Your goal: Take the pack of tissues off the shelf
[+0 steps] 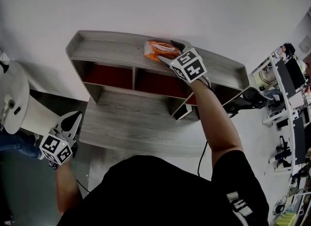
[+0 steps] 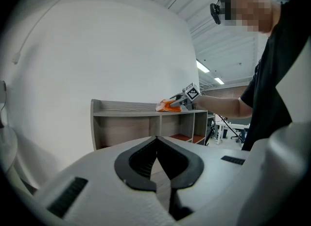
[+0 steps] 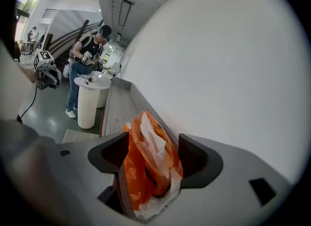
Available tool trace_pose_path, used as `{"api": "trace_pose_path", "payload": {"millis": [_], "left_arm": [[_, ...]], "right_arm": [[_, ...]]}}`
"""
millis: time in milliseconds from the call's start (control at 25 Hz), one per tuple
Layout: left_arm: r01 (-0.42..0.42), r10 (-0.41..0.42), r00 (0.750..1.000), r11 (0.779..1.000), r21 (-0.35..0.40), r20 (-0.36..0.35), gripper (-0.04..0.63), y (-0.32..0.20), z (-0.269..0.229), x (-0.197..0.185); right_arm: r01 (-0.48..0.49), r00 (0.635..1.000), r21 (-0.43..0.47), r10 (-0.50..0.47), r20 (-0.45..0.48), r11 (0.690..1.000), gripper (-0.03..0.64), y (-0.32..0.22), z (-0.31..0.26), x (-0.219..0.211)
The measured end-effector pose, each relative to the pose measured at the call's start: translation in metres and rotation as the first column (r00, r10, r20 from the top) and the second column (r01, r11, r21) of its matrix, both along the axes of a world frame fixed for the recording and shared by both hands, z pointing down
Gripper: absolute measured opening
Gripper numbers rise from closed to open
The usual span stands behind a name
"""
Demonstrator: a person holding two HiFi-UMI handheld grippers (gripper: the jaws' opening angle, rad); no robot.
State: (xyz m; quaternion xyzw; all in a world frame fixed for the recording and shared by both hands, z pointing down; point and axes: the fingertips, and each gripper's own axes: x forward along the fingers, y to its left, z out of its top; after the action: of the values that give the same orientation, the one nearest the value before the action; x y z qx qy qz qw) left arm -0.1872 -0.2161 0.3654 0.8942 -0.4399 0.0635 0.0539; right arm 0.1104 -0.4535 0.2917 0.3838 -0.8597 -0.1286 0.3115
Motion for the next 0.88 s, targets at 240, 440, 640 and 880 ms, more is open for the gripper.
{"api": "trace_pose_path", "payload": {"millis": [240,440,640,880], "left_arm": [[0.002,-0.002,1.0,1.0,-0.004,-0.008,0.017,0.002,-0.001,0.001],[-0.015,0.015,1.0,1.0,-0.005,-0.009,0.017,0.001,0.003,0.004],[-0.035,0.035,0.999,0.999,-0.001,-0.004,0.017,0.0,0.003,0.009],[-0.051,0.051,0.999,0.999,0.001,-0.008,0.017,0.001,0.002,0.013]], "right_arm": [[-0.057,0.998,-0.006,0.056,-0.041,0.998,0.282,-0.006,0.009,0.009],[-0.082,0.994,0.022,0.083,-0.066,0.996,0.156,-0.005,0.01,0.011],[-0.101,0.991,0.072,0.107,-0.076,0.992,0.054,-0.004,0.005,0.012],[-0.103,0.992,0.117,0.111,-0.061,0.988,0.023,-0.001,-0.003,0.01]]}}
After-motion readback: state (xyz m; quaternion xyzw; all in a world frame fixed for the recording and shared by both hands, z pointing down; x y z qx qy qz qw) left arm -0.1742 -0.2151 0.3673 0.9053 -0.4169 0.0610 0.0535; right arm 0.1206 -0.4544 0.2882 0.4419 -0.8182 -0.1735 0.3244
